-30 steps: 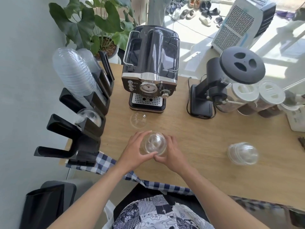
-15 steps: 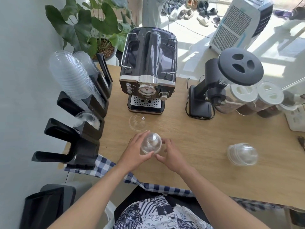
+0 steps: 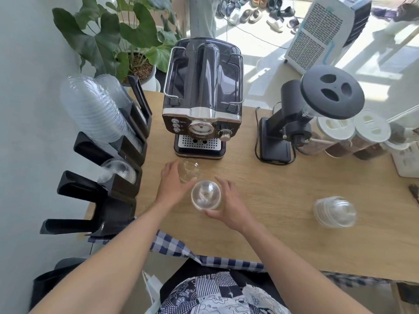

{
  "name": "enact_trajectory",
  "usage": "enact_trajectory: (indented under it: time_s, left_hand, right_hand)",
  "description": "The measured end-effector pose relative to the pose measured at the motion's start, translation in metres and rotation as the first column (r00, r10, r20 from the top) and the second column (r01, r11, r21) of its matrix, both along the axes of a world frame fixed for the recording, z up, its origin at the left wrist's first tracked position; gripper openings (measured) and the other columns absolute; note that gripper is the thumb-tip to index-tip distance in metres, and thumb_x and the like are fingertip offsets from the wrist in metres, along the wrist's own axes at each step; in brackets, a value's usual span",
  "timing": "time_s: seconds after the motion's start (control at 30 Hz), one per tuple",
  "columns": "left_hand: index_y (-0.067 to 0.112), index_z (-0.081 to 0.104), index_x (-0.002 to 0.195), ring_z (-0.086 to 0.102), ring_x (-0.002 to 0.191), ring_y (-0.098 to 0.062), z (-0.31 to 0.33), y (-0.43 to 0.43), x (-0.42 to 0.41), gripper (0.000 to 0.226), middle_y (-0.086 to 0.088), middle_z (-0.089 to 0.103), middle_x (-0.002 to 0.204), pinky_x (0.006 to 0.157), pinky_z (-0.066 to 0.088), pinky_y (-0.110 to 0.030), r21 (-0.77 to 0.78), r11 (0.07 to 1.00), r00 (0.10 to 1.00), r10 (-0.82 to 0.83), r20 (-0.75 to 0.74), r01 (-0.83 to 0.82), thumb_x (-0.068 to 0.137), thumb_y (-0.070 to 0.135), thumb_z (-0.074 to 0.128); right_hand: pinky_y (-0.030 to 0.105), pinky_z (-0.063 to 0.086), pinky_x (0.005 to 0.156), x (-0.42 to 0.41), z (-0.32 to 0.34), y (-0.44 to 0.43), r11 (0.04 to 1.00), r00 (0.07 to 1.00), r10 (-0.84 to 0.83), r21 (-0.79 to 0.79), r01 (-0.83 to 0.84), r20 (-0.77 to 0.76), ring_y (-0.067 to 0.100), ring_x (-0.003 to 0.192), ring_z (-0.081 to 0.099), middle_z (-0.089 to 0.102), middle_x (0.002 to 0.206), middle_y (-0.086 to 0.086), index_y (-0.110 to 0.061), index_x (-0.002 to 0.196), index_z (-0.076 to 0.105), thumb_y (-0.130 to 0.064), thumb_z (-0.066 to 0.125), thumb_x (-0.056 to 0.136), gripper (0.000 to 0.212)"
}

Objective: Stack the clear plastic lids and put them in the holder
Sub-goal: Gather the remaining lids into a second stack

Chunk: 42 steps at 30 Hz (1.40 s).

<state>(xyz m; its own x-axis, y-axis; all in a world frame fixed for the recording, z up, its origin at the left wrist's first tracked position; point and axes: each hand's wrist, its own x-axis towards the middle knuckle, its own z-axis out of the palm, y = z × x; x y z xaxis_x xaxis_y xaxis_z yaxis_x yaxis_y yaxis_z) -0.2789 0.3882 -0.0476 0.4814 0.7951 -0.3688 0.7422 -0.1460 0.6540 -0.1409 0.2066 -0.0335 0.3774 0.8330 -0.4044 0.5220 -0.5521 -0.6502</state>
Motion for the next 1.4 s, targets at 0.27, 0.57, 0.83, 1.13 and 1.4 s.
enact_trajectory:
  time_s: [0.27,0.57,0.83,1.13,1.4]
  left_hand:
    - [0.021,0.046,0.160,0.043,0.150,-0.022,-0.014,0.007,0.015,0.091,0.001,0.048,0.160,0.122,0.044,-0.042,0.076,0.996,0.998,-0.052,-0.031,0.054,0.086,0.048,0.092]
    - [0.036,0.047,0.159,0.053,0.137,-0.001,0.029,-0.020,-0.027,0.087,0.019,0.049,0.152,0.116,0.047,-0.034,-0.047,0.999,0.968,0.020,0.251,-0.009,0.086,0.060,0.088]
    - [0.040,0.042,0.163,0.047,0.141,0.008,0.028,-0.057,-0.038,0.091,0.027,0.043,0.149,0.120,0.049,-0.035,-0.055,0.970,0.945,-0.218,0.245,0.238,0.086,0.057,0.088]
    - [0.034,0.036,0.169,0.040,0.146,0.001,0.017,-0.067,-0.025,0.094,0.023,0.035,0.158,0.123,0.037,-0.028,-0.019,0.948,0.937,-0.311,0.159,0.318,0.091,0.051,0.086]
    - [0.041,0.023,0.173,0.037,0.151,-0.001,0.018,-0.069,-0.023,0.107,0.023,0.029,0.164,0.124,0.040,-0.035,-0.047,0.940,0.930,-0.325,0.174,0.337,0.089,0.054,0.088]
  right_hand:
    - [0.044,0.050,0.121,-0.009,0.000,0.004,1.000,0.999,-0.027,0.012,0.027,0.032,0.016,0.141,0.050,0.039,0.160,-0.008,-0.037,0.168,0.029,-0.049,0.092,0.085,0.106]
    - [0.041,0.044,0.126,-0.013,0.000,0.001,0.995,0.995,-0.104,0.011,0.104,0.006,0.014,0.145,0.048,0.041,0.162,-0.005,-0.027,0.168,0.029,-0.053,0.093,0.084,0.109]
    - [0.050,0.041,0.129,-0.011,-0.005,-0.005,0.994,0.993,-0.105,-0.014,0.105,-0.050,0.017,0.149,0.043,0.038,0.163,0.001,-0.029,0.172,0.024,-0.049,0.094,0.084,0.115]
    - [0.048,0.051,0.121,0.007,0.005,-0.026,0.972,0.955,-0.234,-0.077,0.223,-0.182,0.022,0.145,0.056,0.038,0.172,0.008,-0.024,0.173,0.027,-0.022,0.070,0.104,0.081]
    - [0.027,0.056,0.101,0.008,0.020,-0.035,0.986,0.958,-0.167,-0.024,0.166,-0.234,0.006,0.125,0.064,0.044,0.168,0.000,-0.030,0.170,0.032,-0.030,0.062,0.112,0.066]
